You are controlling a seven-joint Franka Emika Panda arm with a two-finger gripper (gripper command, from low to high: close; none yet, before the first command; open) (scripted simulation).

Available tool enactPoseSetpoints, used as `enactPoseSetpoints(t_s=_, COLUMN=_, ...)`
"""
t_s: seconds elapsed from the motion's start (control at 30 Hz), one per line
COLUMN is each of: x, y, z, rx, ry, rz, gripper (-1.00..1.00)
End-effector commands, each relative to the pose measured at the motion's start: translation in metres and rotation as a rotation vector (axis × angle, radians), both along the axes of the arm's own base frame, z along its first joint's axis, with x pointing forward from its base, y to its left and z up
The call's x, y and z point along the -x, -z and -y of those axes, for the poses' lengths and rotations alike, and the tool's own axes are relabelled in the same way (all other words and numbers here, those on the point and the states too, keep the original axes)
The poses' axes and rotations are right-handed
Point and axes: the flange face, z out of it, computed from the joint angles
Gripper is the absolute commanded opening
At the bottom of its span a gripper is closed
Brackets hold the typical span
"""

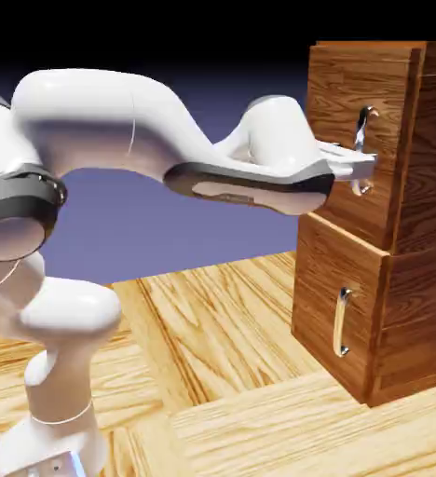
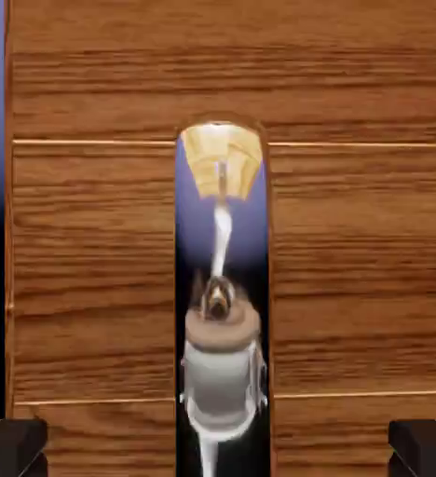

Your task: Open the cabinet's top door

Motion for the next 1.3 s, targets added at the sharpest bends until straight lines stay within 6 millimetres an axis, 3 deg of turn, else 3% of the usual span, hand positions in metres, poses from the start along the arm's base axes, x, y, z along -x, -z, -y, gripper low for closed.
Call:
enactPoseSetpoints(t_s=0.0, x=0.0, y=0.0, z=0.0, rx=0.0, ry=0.0, rz=0.0, gripper=-1.0)
enactPoseSetpoints(t_s=0.93, x=0.042, y=0.0, z=-0.027, rx=0.0, ry=0.182, rz=0.0, gripper=-1.0)
enactPoseSetpoints(t_s=1.27, x=0.074, y=0.0, z=-0.056, rx=0.0, ry=0.337, rz=0.0, gripper=-1.0)
